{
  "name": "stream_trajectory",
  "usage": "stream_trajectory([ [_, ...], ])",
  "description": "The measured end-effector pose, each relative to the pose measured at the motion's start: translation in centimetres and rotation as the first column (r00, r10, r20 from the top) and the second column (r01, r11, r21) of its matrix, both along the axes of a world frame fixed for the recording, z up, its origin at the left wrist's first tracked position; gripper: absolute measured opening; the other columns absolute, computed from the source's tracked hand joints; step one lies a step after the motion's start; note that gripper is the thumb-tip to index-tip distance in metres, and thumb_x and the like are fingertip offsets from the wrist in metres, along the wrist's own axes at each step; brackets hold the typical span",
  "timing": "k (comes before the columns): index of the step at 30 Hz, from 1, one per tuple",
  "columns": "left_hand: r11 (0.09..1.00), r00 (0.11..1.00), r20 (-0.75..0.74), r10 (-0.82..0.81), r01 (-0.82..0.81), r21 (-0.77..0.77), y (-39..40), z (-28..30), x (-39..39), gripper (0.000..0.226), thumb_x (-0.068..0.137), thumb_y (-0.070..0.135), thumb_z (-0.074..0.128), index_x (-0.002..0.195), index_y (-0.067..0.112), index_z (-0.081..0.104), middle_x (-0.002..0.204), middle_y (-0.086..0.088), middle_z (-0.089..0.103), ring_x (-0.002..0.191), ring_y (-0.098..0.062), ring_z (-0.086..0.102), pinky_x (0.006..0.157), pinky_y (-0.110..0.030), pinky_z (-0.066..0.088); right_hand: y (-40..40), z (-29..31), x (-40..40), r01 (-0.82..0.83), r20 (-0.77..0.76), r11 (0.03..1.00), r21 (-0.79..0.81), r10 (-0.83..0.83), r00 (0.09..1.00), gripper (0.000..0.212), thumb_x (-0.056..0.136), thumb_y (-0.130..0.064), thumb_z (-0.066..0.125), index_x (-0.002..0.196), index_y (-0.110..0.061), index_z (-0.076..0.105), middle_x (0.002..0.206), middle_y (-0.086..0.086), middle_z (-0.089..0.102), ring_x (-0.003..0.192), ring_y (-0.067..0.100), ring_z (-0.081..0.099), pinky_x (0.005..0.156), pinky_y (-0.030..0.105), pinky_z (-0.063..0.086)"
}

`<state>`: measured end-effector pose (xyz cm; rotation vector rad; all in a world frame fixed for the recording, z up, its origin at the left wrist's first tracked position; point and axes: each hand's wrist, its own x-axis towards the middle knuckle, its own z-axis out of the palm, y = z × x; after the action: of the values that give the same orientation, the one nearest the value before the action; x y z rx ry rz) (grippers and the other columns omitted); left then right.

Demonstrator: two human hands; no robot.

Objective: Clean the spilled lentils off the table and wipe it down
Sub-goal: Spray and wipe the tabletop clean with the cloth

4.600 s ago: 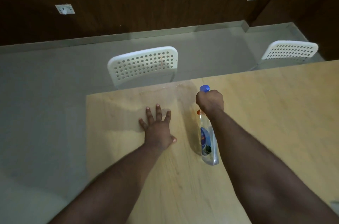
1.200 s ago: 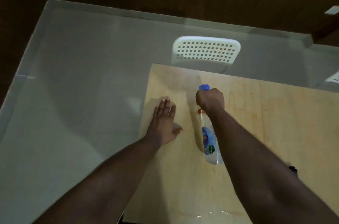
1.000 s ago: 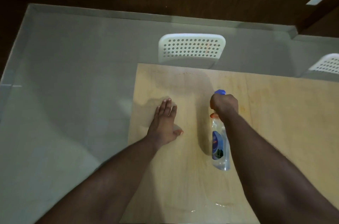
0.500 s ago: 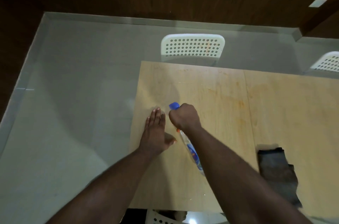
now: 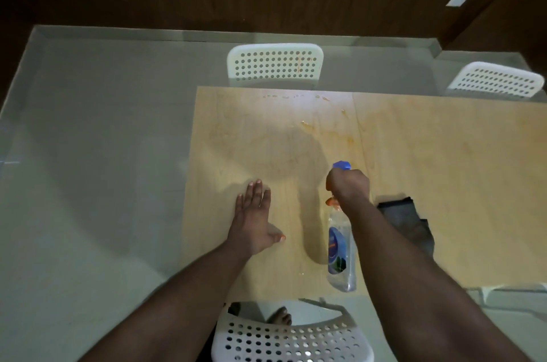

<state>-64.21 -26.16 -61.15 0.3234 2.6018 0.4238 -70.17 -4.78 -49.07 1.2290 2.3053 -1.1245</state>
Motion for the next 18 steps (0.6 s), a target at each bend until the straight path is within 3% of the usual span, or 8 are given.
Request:
stream_trajectory([
  [4,1.000,1.000,0.011,0.015,-0.015,-0.003,0.1,0.2,2.5,0.133,0.080,0.074,0.072,0.167,0.014,-0.010,0.171,-0.009,-0.030,0.156,-0.025,-0.032,0.127,-0.045,-0.015,0.3,0.1,3.3,-0.027,-0.010,1.000,0.011,0.027,1.000,0.022,0.078,-0.018,0.055,0.088,-0.001,0.065,0.068,0.013,0.073,0.054,0.029,0.073,0.071,0.042,0.065],
  [6,0.999,0.999,0.012,0.052,-0.052,-0.004,-0.3,0.4,4.0,0.131,0.082,0.072,0.071,0.167,0.013,-0.009,0.171,-0.010,-0.029,0.157,-0.025,-0.030,0.127,-0.045,-0.014,-1.5,-0.2,4.9,-0.174,0.005,0.984,0.032,0.174,0.985,0.025,0.079,-0.021,0.054,0.084,-0.002,0.068,0.062,0.009,0.071,0.054,0.025,0.071,0.063,0.036,0.061],
  [8,0.994,0.994,0.027,0.109,-0.109,-0.017,-0.7,0.6,5.6,0.130,0.083,0.072,0.070,0.167,0.014,-0.011,0.171,-0.009,-0.030,0.157,-0.024,-0.030,0.127,-0.046,-0.013,-3.9,-0.9,6.5,-0.327,0.008,0.945,0.008,0.327,0.945,0.029,0.074,-0.026,0.053,0.081,-0.004,0.070,0.061,0.008,0.072,0.056,0.025,0.071,0.065,0.039,0.063],
  [12,0.972,0.973,0.013,0.229,-0.228,-0.060,-1.4,0.6,8.8,0.126,0.085,0.071,0.068,0.168,0.015,-0.008,0.173,-0.009,-0.025,0.160,-0.026,-0.023,0.128,-0.048,-0.007,-8.8,-0.8,10.4,-0.500,-0.027,0.866,0.003,0.500,0.866,0.024,0.073,-0.031,0.052,0.082,-0.011,0.063,0.076,0.008,0.071,0.070,0.028,0.071,0.069,0.040,0.063],
  [18,0.960,0.962,0.012,0.271,-0.270,-0.074,-1.7,1.0,11.9,0.116,0.091,0.065,0.065,0.168,0.014,-0.005,0.173,-0.011,-0.023,0.161,-0.028,-0.019,0.129,-0.049,-0.003,-9.1,-0.8,13.5,-0.565,0.014,0.823,0.054,0.565,0.825,0.013,0.083,-0.025,0.057,0.081,-0.012,0.060,0.080,0.007,0.068,0.074,0.025,0.067,0.065,0.035,0.054],
])
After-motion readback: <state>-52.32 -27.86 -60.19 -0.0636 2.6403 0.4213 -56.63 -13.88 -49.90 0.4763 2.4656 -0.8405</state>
